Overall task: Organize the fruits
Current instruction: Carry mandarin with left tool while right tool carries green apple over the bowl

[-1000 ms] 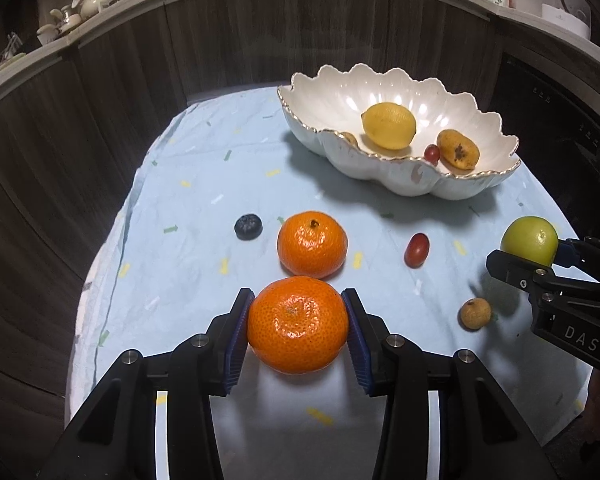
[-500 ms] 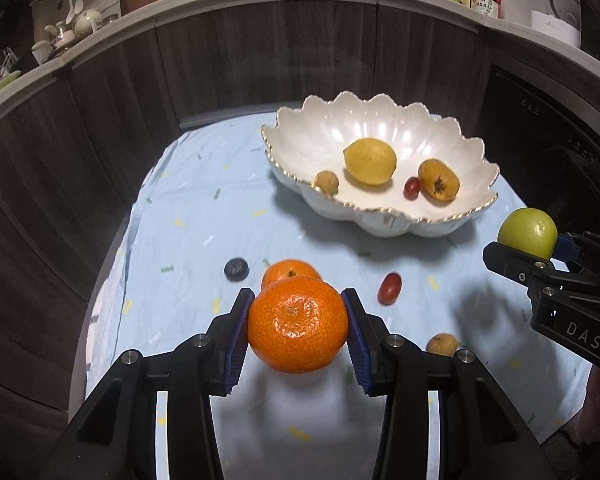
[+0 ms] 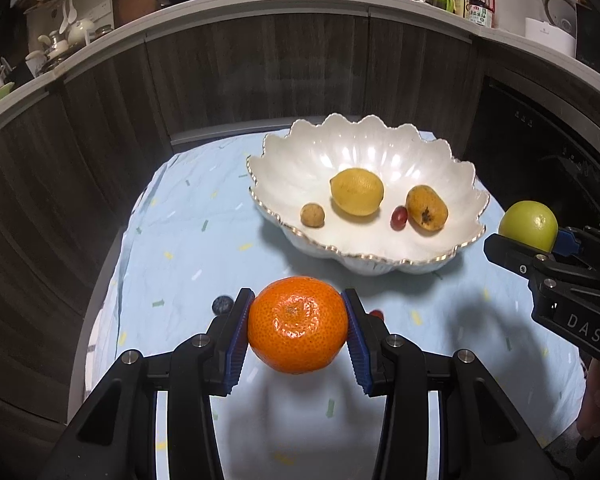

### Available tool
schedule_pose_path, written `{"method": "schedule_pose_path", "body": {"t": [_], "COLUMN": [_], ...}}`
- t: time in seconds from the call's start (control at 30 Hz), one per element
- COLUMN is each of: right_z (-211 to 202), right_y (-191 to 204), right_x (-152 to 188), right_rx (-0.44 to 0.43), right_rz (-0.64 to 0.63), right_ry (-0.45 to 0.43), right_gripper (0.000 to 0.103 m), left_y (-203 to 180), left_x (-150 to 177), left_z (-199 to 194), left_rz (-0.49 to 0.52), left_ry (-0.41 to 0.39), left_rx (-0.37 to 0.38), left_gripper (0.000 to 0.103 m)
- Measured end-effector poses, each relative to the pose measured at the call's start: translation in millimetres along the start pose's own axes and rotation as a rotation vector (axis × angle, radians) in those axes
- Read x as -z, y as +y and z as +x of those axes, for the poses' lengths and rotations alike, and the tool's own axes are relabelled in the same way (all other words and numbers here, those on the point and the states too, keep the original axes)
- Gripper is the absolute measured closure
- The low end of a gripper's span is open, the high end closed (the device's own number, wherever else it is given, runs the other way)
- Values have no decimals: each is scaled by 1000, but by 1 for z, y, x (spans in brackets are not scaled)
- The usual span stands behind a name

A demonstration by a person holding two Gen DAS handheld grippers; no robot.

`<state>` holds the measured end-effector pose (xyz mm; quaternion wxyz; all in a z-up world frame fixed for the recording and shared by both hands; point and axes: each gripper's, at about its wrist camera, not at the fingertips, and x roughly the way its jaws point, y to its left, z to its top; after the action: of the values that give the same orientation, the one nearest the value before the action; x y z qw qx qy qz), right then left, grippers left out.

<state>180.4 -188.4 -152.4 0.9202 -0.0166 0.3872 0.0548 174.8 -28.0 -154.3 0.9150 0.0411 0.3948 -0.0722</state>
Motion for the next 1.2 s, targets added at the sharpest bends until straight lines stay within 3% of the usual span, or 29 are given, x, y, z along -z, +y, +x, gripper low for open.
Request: {"method": "schedule_pose_path", "body": {"t": [1.2], "right_z": [42], "right_y": [-47], "right_x": [-72], "right_rx": [70], "right_rz": [7], "right_ry": [-56], "right_gripper": [54], "left_y": [-21], "left_x": [-85], "left_z": [58], "left_rz": [51], "left_ry": [-33], "left_rx": [41], "left_gripper": [60]}}
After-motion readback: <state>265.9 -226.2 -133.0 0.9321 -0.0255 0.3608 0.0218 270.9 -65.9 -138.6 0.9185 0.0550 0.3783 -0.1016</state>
